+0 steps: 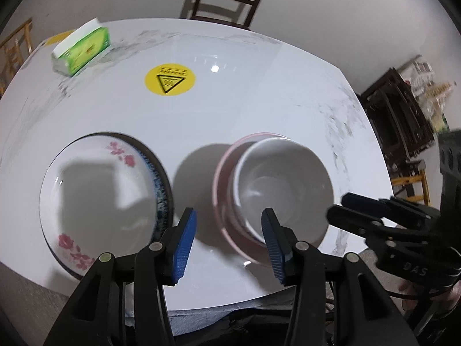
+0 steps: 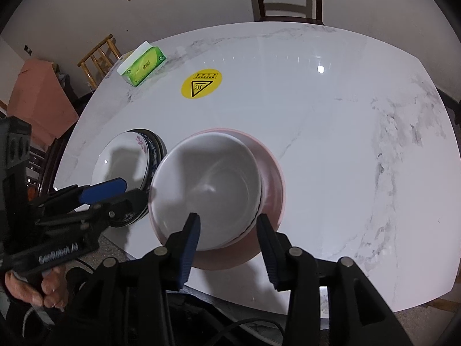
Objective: Organize plates and bowls
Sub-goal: 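Lift the pink bowl with nested bowls and carry it over the plate stack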
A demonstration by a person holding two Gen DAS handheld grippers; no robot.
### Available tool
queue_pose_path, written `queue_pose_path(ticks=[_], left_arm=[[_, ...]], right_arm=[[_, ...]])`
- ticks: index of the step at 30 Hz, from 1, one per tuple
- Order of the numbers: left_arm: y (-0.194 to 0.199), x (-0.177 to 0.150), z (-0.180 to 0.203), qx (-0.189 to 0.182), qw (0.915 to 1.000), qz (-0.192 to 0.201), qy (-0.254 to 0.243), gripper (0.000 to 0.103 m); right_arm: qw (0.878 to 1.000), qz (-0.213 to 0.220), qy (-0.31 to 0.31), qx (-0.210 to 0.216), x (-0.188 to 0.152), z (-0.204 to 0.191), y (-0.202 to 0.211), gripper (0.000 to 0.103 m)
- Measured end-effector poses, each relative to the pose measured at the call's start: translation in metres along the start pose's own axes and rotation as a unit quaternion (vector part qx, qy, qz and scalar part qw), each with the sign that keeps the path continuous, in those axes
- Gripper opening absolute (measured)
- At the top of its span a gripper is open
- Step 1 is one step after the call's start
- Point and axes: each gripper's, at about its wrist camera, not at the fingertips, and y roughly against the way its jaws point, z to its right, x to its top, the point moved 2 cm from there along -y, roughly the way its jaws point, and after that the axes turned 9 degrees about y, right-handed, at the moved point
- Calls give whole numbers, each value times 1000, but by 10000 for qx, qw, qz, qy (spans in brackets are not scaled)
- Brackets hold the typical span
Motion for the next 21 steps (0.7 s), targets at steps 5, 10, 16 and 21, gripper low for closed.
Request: queue_pose_path(ticks=[5, 10, 16, 21], left_arm=[[-4, 1, -15, -1, 9992, -134, 374, 43], [-6, 0, -24, 67, 9981, -193, 575, 43], [-16, 0, -29, 86, 9966, -340, 751, 42], [-23, 3, -29, 88, 9961, -409, 771, 41]], right_arm=[[9999, -39, -67, -97, -3, 4, 1, 41], [9997, -73, -159, -167, -8, 9, 1, 41], [9989, -85, -358, -291, -11, 22, 0, 41], [9977, -118, -550, -372, -13, 34, -6, 41]])
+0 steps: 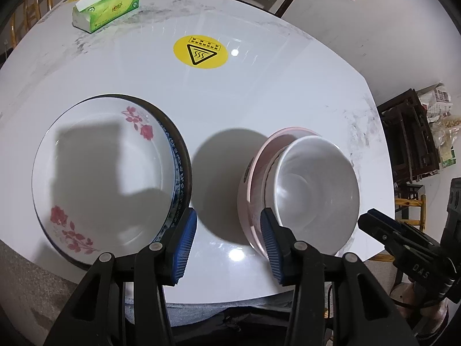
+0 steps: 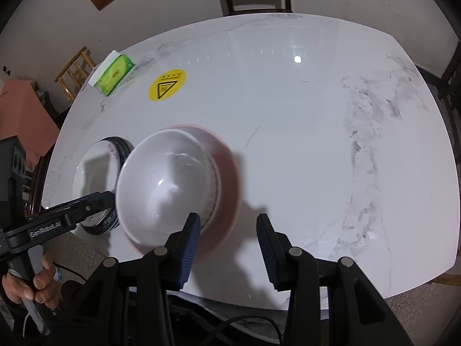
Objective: Organize plates and bowls
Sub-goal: 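Lift the pink bowl with nested bowls and carry it over the plate stack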
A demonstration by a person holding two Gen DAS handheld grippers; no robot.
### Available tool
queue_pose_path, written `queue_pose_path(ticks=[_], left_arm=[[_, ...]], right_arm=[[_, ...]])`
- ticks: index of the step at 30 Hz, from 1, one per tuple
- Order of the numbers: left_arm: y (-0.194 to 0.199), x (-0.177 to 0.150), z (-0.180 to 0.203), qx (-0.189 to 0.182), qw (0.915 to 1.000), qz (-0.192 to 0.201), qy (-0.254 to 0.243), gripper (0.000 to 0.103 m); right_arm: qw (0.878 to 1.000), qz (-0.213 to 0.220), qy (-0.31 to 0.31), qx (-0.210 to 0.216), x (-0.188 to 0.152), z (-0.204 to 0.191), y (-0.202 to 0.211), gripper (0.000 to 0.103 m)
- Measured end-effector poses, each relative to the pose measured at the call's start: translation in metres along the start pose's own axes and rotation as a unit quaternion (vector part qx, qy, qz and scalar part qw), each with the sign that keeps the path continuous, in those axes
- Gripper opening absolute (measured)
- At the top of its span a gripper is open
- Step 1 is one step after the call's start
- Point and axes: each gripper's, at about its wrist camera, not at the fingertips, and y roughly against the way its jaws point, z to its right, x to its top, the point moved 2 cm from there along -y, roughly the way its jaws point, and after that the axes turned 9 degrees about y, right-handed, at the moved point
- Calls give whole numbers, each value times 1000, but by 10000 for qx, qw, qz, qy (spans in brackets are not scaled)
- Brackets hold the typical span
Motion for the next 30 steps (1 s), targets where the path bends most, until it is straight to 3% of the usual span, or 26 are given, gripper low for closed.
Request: queue_pose_path(ticks=[13, 30], left_arm=[[-19, 5, 0, 130, 9997, -186, 35, 38], [-37, 11, 4, 230, 9991, -349, -24, 29]], right_arm=[[9997, -144, -209, -41, 2, 11, -20, 41], [9986, -384, 16, -373, 7, 9, -40, 41]])
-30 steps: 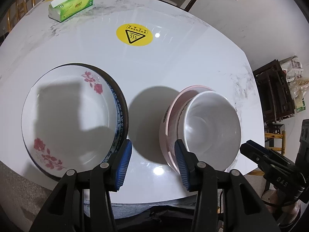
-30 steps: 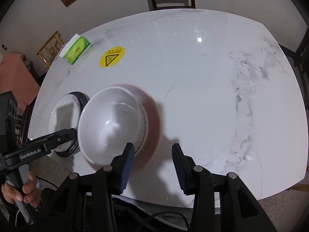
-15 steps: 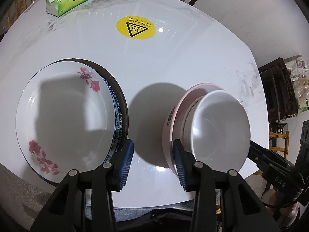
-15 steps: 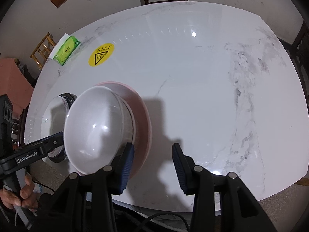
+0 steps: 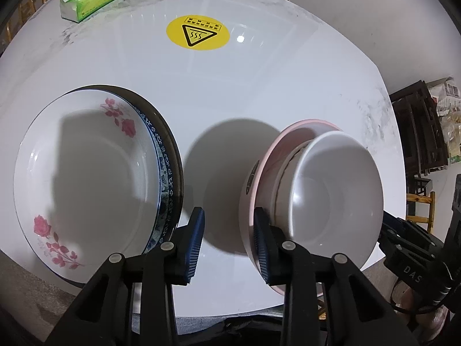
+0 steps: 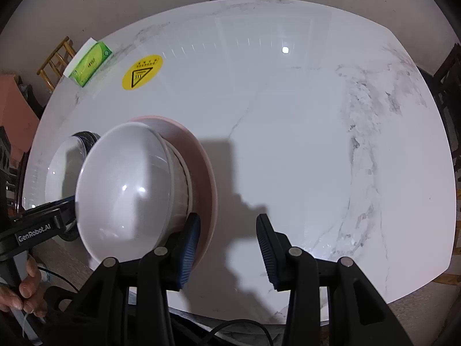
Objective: Organize plates and bowls
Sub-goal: 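Lift the pink bowl with nested bowls and carry it over the plate stack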
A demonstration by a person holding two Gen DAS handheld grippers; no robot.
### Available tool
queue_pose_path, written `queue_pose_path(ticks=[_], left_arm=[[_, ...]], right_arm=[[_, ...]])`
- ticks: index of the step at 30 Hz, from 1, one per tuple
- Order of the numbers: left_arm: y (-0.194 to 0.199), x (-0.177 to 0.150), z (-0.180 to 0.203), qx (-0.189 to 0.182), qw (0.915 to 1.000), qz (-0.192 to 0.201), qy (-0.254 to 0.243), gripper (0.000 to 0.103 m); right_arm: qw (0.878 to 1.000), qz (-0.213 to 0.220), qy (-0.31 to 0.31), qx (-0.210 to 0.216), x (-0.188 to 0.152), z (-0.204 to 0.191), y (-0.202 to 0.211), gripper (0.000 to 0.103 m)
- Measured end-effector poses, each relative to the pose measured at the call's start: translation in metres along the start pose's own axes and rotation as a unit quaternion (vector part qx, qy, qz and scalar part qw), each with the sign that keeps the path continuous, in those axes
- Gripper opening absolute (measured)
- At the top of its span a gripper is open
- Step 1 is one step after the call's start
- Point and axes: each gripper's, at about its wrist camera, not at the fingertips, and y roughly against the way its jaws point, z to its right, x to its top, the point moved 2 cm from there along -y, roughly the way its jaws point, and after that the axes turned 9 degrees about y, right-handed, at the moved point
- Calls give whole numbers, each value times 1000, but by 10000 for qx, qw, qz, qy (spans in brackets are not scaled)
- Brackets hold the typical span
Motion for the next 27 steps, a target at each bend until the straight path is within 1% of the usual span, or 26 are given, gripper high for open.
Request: queue_pose_path(ticks=[4, 5, 7, 9, 11, 17, 21, 27], left_arm=[[-1, 0, 0, -61, 10000, -10, -33, 27], [-1, 0, 1, -55, 10000, 11, -55, 26], [-1, 1, 1, -57, 9999, 28, -88, 26], [-1, 1, 1, -81, 9999, 11, -93, 27], [-1, 0, 1, -67, 9999, 23, -122, 27], [-1, 1, 0, -52, 9999, 8, -103, 30], [-1, 0, 0, -43, 9999, 39, -143, 30], [2, -4, 5, 73, 9990, 263, -341, 30]], right_arm=[[9999, -116, 1, -20, 2, 0, -8, 41], [9999, -160, -17, 35, 2, 1, -11, 38], [9995, -204, -106, 228, 1, 3, -14, 35], [9995, -174, -83, 248, 2, 3, -14, 31], [9994, -177, -99, 273, 3, 3, -14, 30], [9995, -148, -118, 266, 2, 1, -14, 30], [9993, -147, -184, 303, 1, 3, -14, 30], [9994, -116, -185, 267, 1, 2, -14, 30]])
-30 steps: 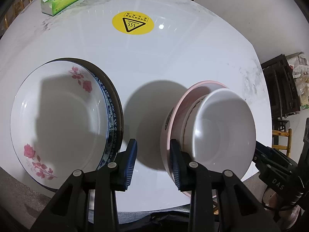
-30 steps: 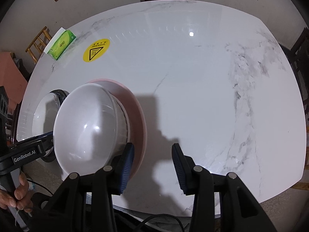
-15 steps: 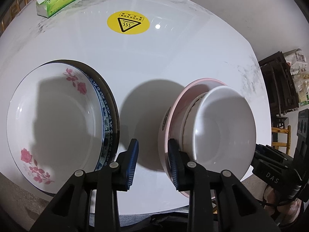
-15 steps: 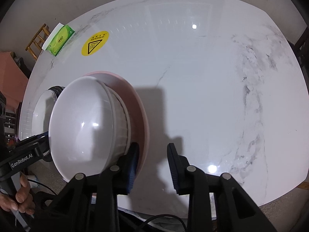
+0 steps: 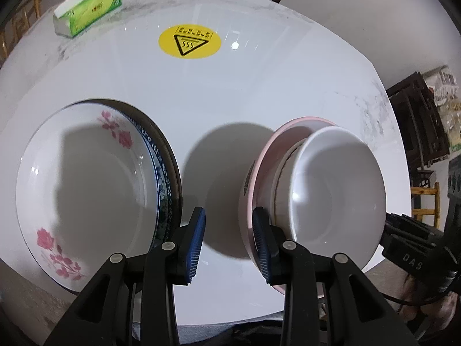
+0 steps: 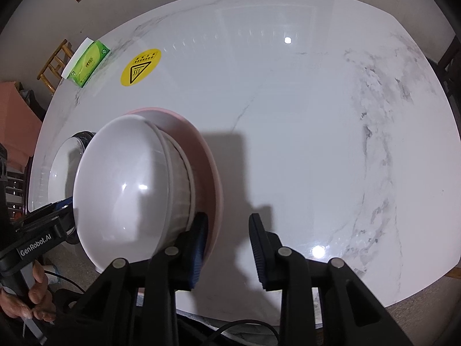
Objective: Organize plates and bowls
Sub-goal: 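Lift the pink bowl with nested bowls and carry it over the plate stack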
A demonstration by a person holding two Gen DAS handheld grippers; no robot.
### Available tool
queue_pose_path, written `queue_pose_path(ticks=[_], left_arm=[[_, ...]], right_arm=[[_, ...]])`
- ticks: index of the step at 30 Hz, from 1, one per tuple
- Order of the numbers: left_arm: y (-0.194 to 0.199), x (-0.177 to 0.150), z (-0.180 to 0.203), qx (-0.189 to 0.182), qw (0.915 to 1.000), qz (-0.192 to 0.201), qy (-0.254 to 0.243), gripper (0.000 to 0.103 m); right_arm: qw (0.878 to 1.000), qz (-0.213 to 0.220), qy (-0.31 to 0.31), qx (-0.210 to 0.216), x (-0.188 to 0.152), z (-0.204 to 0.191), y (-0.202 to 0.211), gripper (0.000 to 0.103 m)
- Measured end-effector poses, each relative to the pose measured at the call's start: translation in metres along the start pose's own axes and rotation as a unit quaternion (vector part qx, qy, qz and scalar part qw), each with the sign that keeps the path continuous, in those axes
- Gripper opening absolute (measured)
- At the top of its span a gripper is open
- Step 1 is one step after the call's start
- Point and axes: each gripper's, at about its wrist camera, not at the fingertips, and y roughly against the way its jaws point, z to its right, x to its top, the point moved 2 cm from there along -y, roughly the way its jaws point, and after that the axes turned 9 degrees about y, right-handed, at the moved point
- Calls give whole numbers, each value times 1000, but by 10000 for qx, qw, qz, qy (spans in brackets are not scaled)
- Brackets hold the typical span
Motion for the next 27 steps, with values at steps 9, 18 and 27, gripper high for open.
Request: queue_pose_path(ticks=[9, 18, 27], left_arm=[[0, 2, 1, 14, 9999, 21, -114, 29], [0, 1, 8, -16, 9995, 63, -294, 16], [0, 0, 17, -66, 9991, 142, -382, 7]], right_arm=[[9999, 83, 53, -37, -2, -2, 1, 27], [9999, 135, 98, -45, -3, -8, 3, 17], [9998, 182, 88, 6, -3, -11, 4, 12]])
